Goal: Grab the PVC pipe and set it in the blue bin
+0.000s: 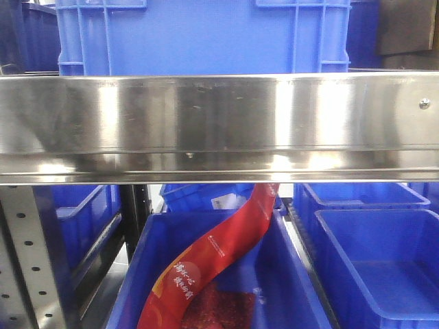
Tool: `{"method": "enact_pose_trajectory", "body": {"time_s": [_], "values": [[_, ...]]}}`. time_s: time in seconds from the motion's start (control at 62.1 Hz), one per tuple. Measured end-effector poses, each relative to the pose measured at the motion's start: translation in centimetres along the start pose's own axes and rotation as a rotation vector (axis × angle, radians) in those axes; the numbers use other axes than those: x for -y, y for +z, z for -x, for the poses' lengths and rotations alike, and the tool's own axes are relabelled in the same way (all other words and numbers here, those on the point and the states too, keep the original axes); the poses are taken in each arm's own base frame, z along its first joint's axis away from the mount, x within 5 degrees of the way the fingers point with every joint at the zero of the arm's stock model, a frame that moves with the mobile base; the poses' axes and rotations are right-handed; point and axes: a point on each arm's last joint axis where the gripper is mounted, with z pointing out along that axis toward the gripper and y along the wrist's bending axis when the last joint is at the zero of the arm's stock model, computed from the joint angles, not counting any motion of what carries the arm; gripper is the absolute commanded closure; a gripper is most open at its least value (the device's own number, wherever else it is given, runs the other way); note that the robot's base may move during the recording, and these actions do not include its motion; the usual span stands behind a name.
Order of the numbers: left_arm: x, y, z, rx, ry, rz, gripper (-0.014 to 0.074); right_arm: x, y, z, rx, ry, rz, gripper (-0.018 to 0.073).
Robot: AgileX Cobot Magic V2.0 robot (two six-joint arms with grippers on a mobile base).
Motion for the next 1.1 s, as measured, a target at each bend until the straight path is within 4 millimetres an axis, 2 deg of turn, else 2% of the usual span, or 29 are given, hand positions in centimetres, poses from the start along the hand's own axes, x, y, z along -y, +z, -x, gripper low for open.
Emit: {"method": "enact_pose_trajectory", "body": {"time_s": [1.096], "values": [[-0.01, 0.00, -0.28, -0.027, 0.000, 0.001, 0.0707, 0.00, 0.00, 0.00, -0.001, 0.000, 0.000, 0.0724]]}}
